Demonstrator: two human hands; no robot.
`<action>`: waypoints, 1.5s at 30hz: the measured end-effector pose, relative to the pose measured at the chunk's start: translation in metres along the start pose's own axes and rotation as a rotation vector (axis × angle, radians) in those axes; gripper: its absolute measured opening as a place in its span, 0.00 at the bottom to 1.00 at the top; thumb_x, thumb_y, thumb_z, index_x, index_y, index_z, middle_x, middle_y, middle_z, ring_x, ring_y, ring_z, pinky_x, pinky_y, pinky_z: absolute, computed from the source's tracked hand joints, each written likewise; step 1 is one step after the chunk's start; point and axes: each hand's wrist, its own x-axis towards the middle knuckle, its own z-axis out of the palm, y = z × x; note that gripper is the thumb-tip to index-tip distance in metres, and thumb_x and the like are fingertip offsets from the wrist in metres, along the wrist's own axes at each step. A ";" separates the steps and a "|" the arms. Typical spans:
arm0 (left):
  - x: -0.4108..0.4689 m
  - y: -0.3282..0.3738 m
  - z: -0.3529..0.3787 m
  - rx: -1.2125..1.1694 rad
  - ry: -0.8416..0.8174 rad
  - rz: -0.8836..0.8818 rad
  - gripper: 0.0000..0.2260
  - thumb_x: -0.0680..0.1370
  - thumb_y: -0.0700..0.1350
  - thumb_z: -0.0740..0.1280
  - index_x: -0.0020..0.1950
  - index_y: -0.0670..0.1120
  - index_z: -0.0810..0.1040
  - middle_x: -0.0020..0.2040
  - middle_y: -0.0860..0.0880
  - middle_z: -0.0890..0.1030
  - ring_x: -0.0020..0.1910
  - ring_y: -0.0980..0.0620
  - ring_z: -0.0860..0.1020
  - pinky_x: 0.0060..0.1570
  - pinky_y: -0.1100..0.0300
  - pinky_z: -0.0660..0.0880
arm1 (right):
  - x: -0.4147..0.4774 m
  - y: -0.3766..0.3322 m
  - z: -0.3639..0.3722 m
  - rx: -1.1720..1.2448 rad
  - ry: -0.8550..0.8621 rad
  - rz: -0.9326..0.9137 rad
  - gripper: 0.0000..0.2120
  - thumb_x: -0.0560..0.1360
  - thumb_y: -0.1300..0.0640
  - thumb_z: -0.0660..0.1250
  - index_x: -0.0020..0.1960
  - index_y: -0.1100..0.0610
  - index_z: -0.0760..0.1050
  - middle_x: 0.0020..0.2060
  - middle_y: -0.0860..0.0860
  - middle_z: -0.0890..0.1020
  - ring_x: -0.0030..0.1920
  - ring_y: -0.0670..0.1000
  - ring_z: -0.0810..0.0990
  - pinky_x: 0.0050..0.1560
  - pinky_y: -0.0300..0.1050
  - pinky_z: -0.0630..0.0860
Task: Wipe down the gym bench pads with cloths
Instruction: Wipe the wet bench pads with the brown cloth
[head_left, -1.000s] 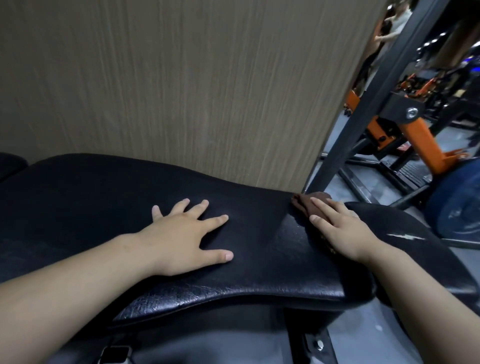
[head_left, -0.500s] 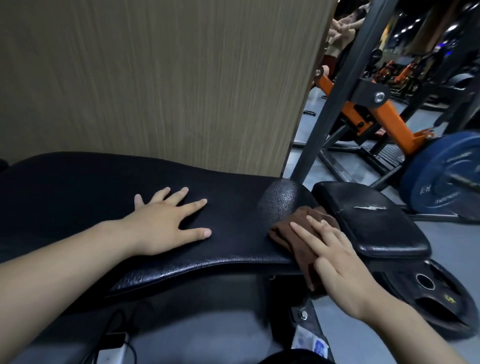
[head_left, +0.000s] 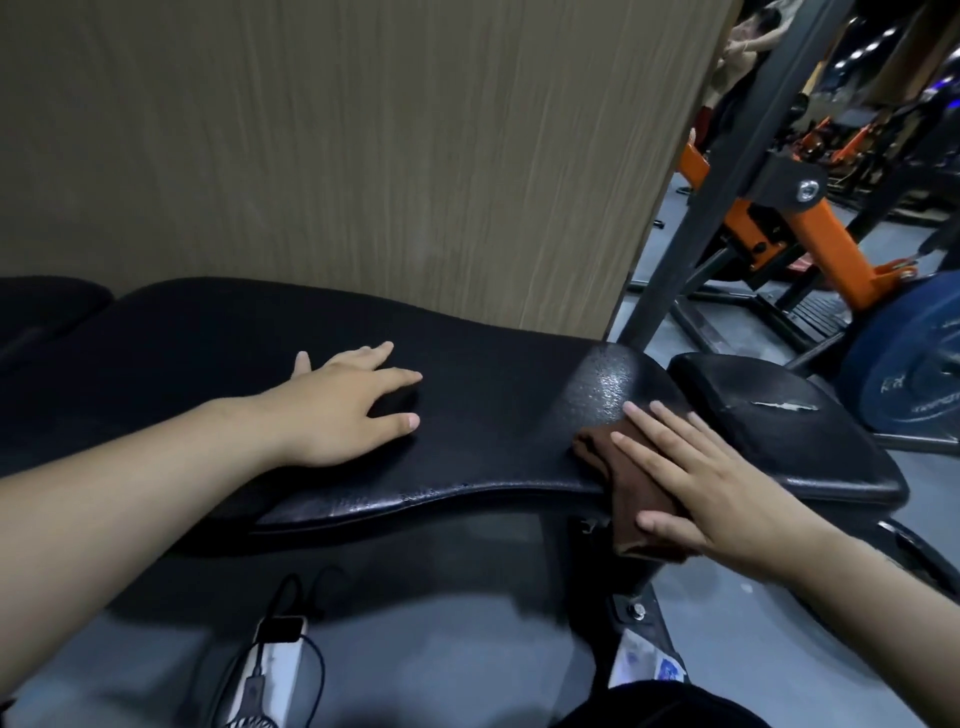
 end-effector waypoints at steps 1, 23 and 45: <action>-0.005 -0.007 -0.001 0.013 0.007 -0.003 0.27 0.80 0.64 0.57 0.78 0.62 0.58 0.82 0.53 0.47 0.80 0.53 0.44 0.75 0.35 0.41 | 0.006 -0.007 0.001 0.012 0.022 0.002 0.36 0.79 0.30 0.46 0.80 0.48 0.52 0.80 0.52 0.51 0.79 0.58 0.50 0.74 0.63 0.60; -0.086 -0.129 -0.007 0.039 0.098 -0.127 0.27 0.80 0.65 0.53 0.78 0.60 0.58 0.81 0.53 0.52 0.80 0.53 0.47 0.76 0.40 0.46 | 0.113 -0.209 -0.028 0.030 0.216 -0.095 0.35 0.76 0.34 0.53 0.74 0.57 0.64 0.74 0.62 0.66 0.73 0.67 0.65 0.66 0.66 0.69; -0.155 -0.252 -0.045 0.168 0.198 -0.412 0.20 0.84 0.49 0.54 0.77 0.55 0.62 0.81 0.52 0.55 0.79 0.51 0.52 0.75 0.37 0.52 | 0.213 -0.423 -0.060 0.184 0.294 0.010 0.40 0.68 0.35 0.69 0.68 0.64 0.70 0.66 0.74 0.70 0.66 0.77 0.68 0.57 0.78 0.70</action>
